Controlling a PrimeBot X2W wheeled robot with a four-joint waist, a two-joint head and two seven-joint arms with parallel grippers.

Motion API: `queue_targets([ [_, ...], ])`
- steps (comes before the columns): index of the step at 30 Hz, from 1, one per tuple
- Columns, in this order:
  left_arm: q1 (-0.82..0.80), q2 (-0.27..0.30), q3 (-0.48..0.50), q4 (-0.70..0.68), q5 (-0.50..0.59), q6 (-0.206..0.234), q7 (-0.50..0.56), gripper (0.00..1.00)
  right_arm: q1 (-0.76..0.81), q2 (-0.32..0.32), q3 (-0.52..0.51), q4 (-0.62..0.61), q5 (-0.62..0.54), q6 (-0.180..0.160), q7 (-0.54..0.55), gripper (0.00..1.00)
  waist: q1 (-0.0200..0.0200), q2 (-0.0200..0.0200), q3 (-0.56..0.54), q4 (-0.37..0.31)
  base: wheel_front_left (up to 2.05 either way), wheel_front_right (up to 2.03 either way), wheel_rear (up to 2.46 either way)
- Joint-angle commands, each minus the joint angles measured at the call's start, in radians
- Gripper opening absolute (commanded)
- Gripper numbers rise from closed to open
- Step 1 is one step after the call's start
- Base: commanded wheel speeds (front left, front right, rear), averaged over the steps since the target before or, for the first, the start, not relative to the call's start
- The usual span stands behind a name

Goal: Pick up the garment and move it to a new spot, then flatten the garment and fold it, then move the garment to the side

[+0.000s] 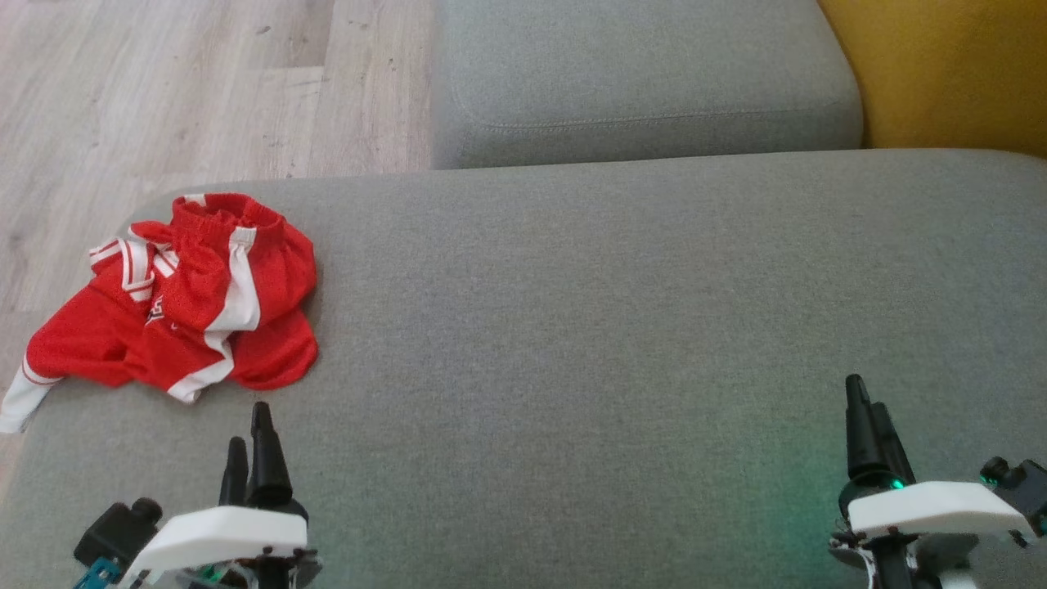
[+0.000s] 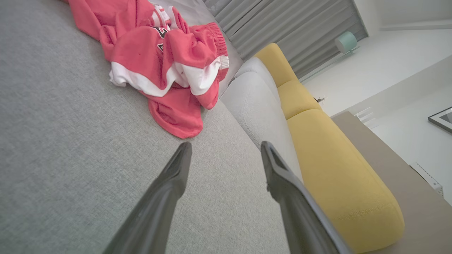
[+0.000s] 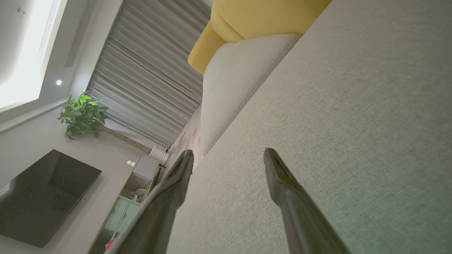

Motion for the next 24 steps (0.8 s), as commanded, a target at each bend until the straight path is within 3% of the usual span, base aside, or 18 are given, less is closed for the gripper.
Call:
queue_targets([
  [1,-0.022,0.005,0.002,-0.046,0.044,0.005,-0.015,1.0,-0.027,-0.006,0.016,-0.042,-0.045,0.0,-0.018,1.0,0.0,0.0,-0.004,0.001,0.0,0.0,0.0],
  [24,-0.021,0.006,-0.071,-0.091,0.35,0.04,-0.08,1.0,-0.018,-0.007,0.064,-0.077,-0.319,0.0,-0.082,1.0,0.0,0.0,-0.014,0.005,0.0,0.0,0.0],
])
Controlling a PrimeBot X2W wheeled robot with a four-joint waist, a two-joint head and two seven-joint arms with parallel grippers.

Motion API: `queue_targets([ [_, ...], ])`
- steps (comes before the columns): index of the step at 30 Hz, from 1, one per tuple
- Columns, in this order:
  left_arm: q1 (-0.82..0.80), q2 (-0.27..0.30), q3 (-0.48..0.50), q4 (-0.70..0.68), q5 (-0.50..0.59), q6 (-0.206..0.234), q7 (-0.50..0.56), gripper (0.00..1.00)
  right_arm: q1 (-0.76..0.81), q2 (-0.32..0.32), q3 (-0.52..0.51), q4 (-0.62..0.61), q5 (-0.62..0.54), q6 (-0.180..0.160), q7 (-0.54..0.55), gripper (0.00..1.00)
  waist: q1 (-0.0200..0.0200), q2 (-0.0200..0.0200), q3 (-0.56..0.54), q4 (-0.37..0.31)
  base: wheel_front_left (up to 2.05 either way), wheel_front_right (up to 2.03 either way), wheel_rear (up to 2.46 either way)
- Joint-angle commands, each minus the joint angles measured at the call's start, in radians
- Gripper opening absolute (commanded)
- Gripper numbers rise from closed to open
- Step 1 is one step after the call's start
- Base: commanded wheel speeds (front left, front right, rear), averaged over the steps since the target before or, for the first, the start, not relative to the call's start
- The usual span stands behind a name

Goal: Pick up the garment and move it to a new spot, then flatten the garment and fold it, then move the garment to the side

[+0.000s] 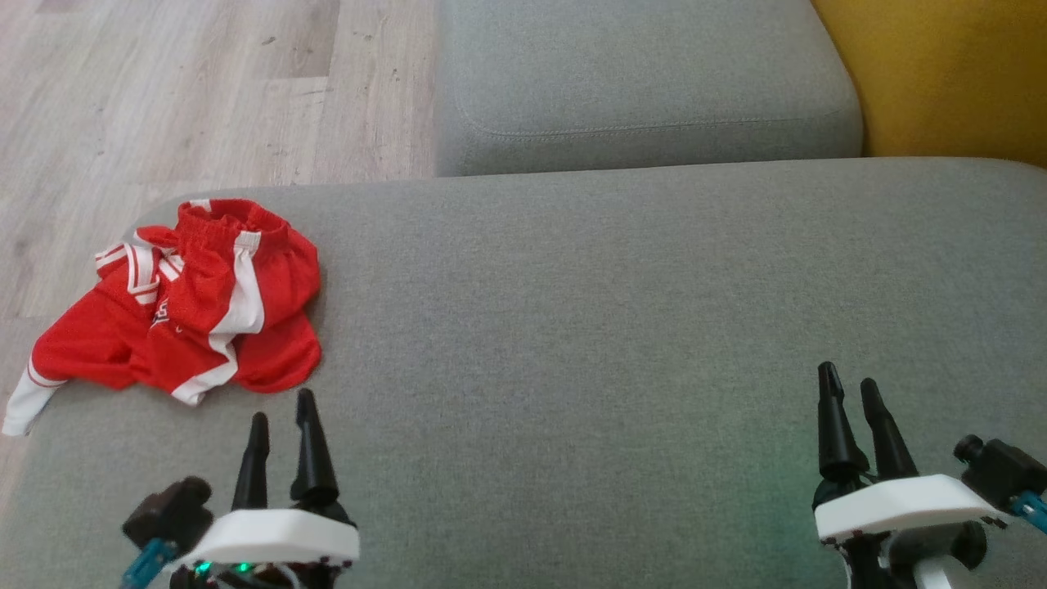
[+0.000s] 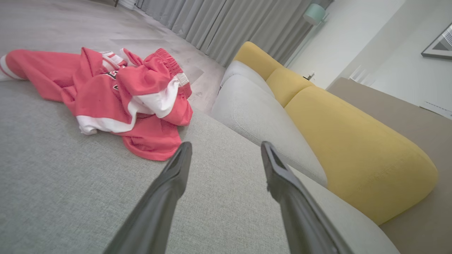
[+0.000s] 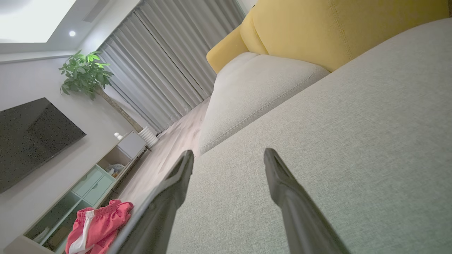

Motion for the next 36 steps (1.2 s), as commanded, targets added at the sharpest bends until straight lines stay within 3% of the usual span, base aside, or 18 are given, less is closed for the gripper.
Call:
queue_targets([
  [1,-0.036,0.005,0.006,-0.043,0.035,0.006,-0.013,1.0,-0.021,-0.007,0.021,-0.041,-0.033,0.0,-0.015,1.0,-0.0001,0.0,0.0,0.0,0.0,0.0,0.0],
  [6,-0.04,0.005,-0.021,-0.068,0.11,0.005,-0.028,1.0,-0.023,-0.007,0.026,-0.05,-0.094,0.0,-0.03,1.0,-0.0001,0.0,0.003,0.0,0.0,0.0,0.0],
  [17,-0.032,0.005,-0.059,-0.078,0.261,0.049,-0.063,1.0,-0.007,-0.008,0.019,-0.07,-0.247,-0.001,-0.065,1.0,-0.0001,0.0,-0.014,0.007,0.0,0.0,0.0],
  [36,-0.007,0.006,-0.068,-0.036,0.431,0.029,-0.12,1.0,0.018,-0.009,0.015,-0.082,-0.48,-0.001,-0.121,1.0,-0.0001,0.0,-0.039,0.006,0.0,0.0,0.0],
])
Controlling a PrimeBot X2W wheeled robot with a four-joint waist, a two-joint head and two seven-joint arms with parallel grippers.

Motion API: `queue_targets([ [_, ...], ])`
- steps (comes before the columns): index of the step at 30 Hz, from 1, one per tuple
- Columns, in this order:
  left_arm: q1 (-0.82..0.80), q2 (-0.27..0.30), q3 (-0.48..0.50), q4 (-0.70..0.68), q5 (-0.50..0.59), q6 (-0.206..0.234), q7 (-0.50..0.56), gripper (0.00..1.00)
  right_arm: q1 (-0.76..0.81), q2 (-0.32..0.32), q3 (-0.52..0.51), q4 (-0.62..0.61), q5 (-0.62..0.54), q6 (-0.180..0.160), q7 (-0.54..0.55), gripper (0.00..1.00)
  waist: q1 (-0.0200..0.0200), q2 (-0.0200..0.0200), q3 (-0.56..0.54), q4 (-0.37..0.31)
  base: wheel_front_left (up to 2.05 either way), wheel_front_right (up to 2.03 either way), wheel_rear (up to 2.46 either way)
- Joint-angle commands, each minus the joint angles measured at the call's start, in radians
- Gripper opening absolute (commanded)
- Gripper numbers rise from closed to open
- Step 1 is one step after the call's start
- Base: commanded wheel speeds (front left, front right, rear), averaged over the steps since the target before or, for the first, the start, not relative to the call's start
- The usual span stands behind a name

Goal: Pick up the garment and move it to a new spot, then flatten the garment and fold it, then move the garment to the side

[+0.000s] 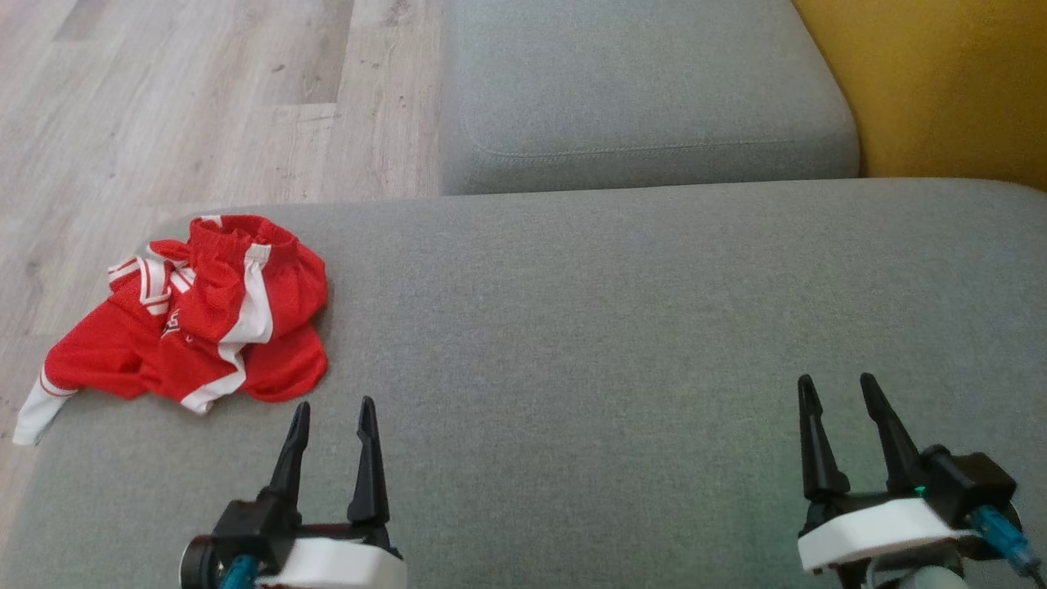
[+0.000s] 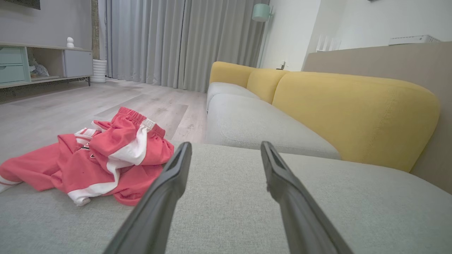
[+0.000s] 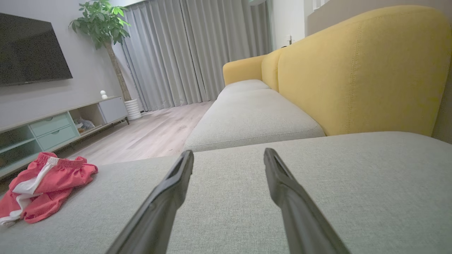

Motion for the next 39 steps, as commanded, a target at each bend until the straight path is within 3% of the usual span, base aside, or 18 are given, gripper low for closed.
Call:
queue_targets([
  [1,-0.028,0.003,0.023,-0.023,0.044,-0.009,-0.02,1.0,-0.019,-0.009,0.026,-0.042,-0.049,-0.001,-0.021,1.0,0.0001,0.0,-0.003,0.001,0.0,0.0,0.0],
  [10,-0.025,0.003,0.016,-0.009,0.152,-0.002,-0.047,1.0,-0.007,-0.01,0.032,-0.031,-0.149,-0.001,-0.048,1.0,0.0001,0.0,-0.009,0.011,0.0,0.0,0.0],
  [27,-0.027,0.003,0.02,0.014,0.151,-0.005,-0.048,1.0,0.0,-0.01,0.021,-0.007,-0.142,-0.001,-0.049,1.0,0.0001,0.0,-0.007,0.025,0.0,0.0,0.0],
  [31,-0.037,0.003,0.022,0.017,0.157,-0.001,-0.048,1.0,0.004,-0.01,0.016,-0.008,-0.142,-0.001,-0.049,1.0,0.0001,0.0,0.006,0.08,0.0,0.0,0.0],
  [39,-0.038,0.003,0.061,0.021,0.184,-0.009,-0.048,1.0,0.006,-0.01,-0.002,-0.004,-0.12,-0.001,-0.049,1.0,0.0001,0.0,0.039,0.314,0.0,0.0,0.0],
])
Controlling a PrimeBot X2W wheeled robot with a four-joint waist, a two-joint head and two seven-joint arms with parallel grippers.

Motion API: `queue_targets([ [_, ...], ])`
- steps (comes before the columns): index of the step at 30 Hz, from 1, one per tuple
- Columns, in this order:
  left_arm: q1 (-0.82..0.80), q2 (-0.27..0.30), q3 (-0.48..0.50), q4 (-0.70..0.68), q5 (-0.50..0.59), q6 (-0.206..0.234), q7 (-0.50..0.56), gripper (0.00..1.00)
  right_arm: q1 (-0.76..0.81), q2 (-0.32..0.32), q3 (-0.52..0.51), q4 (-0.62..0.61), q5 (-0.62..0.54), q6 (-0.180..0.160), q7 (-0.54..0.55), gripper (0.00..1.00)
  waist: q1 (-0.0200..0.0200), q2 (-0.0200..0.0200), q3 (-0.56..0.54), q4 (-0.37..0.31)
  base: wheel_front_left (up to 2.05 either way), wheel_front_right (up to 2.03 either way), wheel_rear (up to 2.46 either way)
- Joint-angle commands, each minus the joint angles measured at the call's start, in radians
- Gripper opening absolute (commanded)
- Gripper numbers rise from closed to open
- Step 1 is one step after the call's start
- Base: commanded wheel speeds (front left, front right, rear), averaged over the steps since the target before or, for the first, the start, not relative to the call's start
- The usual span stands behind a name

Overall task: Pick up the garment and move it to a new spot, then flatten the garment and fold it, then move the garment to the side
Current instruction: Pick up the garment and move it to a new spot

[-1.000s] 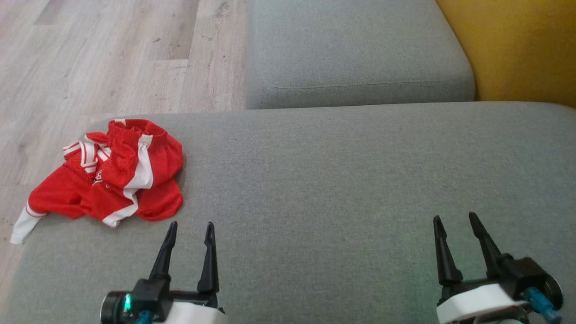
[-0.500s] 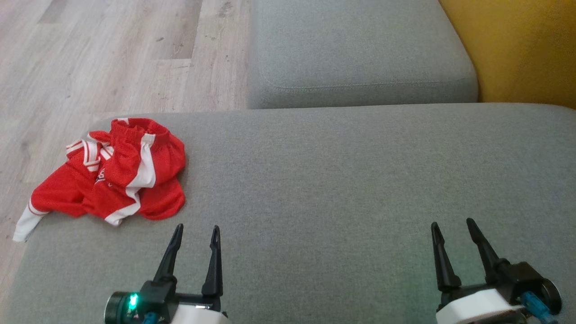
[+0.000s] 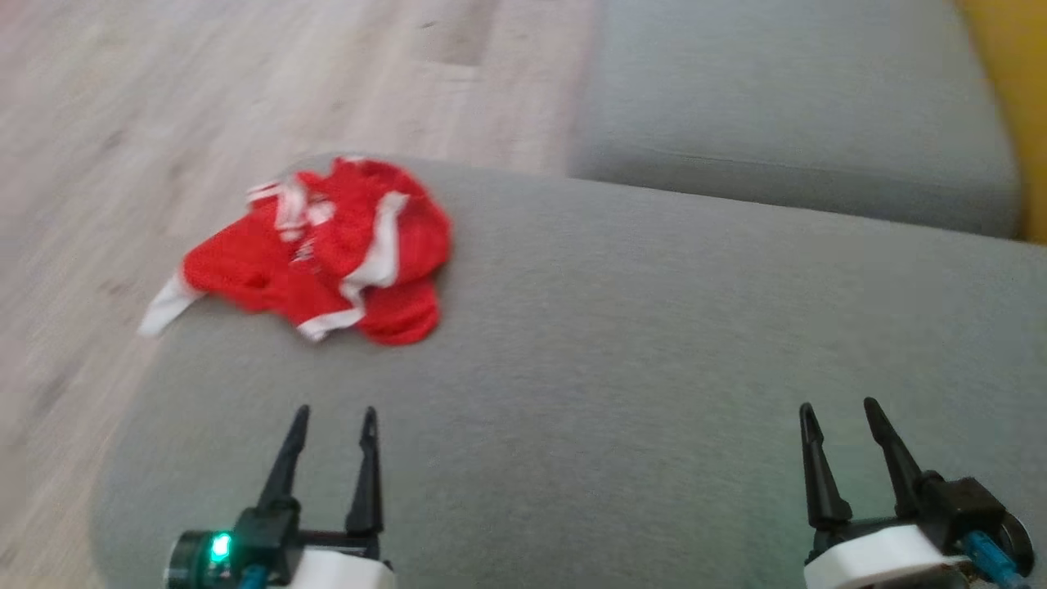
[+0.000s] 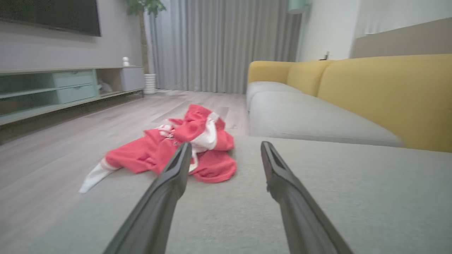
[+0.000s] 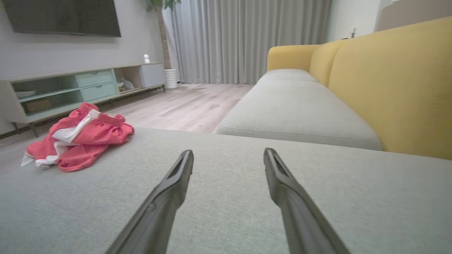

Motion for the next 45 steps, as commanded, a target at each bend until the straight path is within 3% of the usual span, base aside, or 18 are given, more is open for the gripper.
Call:
queue_targets([
  [1,-0.036,0.001,0.052,-0.031,0.012,0.002,-0.012,1.0,-0.033,-0.01,0.019,-0.027,0.007,-0.001,-0.011,1.0,0.0,0.0,0.024,0.133,0.0,0.0,0.0],
  [6,-0.02,0.01,0.128,-0.066,0.049,0.014,-0.012,1.0,-0.054,-0.01,0.017,-0.016,0.002,-0.001,-0.011,1.0,0.0,0.0,0.054,0.231,0.0,0.0,0.0],
  [14,-0.096,0.043,0.152,-0.154,0.103,0.0,-0.012,1.0,-0.076,-0.01,-0.018,-0.024,-0.026,-0.001,-0.011,1.0,0.0,0.0,0.107,0.267,0.0,0.0,0.0],
  [20,-0.306,0.142,0.116,-0.195,0.184,-0.025,-0.012,1.0,-0.132,-0.01,-0.002,-0.089,-0.112,-0.001,-0.011,1.0,0.0,0.0,0.25,0.186,0.0,0.0,0.0],
  [23,-0.458,0.161,0.118,-0.155,0.168,-0.033,-0.012,1.0,-0.177,-0.02,0.001,-0.11,-0.159,-0.001,-0.011,1.0,0.0,0.0,0.324,0.137,0.0,0.0,0.0],
  [26,-0.619,0.151,0.124,-0.034,0.099,-0.088,-0.012,1.0,-0.21,-0.053,0.0,-0.121,-0.174,-0.001,-0.011,1.0,0.0,0.0,0.378,0.096,0.0,0.0,0.0],
  [30,-0.838,0.166,0.079,0.235,0.103,-0.135,0.034,1.0,-0.237,-0.08,-0.031,-0.128,-0.167,-0.001,-0.011,1.0,0.0,0.0,0.432,0.055,0.0,0.0,0.0],
  [31,-0.838,0.166,0.079,0.235,0.103,-0.135,0.034,1.0,-0.237,-0.08,-0.031,-0.128,-0.167,-0.001,-0.011,1.0,0.0,0.0,0.432,0.055,0.0,0.0,0.0],
  [37,-1.089,0.144,0.06,0.577,-0.006,-0.168,0.198,1.0,-0.293,-0.118,-0.029,-0.144,-0.167,-0.001,-0.011,1.0,0.0,0.0,0.521,0.006,0.0,0.0,0.0],
  [42,-1.146,0.155,0.045,0.82,-0.053,-0.171,0.325,1.0,-0.316,-0.134,0.019,-0.124,-0.15,-0.001,-0.011,1.0,0.0,0.0,0.547,-0.024,0.0,0.0,0.0],
  [44,-1.158,0.158,0.042,0.862,-0.052,-0.162,0.33,1.0,-0.321,-0.137,0.018,-0.125,-0.149,-0.001,-0.011,1.0,0.0,0.0,0.556,-0.025,0.0,0.0,0.0],
  [45,-1.164,0.159,0.039,0.874,-0.049,-0.154,0.318,0.38,-0.322,-0.139,0.017,-0.125,-0.148,-0.001,-0.011,1.0,0.0,0.0,0.559,-0.024,0.0,0.0,0.0],
])
